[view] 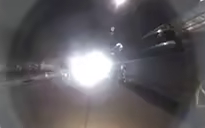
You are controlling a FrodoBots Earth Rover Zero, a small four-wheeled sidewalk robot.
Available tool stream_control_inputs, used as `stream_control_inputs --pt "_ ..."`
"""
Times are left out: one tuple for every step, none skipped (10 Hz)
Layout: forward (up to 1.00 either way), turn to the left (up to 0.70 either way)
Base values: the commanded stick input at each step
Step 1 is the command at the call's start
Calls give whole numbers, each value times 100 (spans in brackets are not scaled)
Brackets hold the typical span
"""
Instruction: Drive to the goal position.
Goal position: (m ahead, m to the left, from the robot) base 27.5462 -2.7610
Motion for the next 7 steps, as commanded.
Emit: stream_control_inputs --pt "50 -25" --pt "50 -1" --pt "50 0" --pt "50 0" --pt "50 0" --pt "50 0" --pt "50 0"
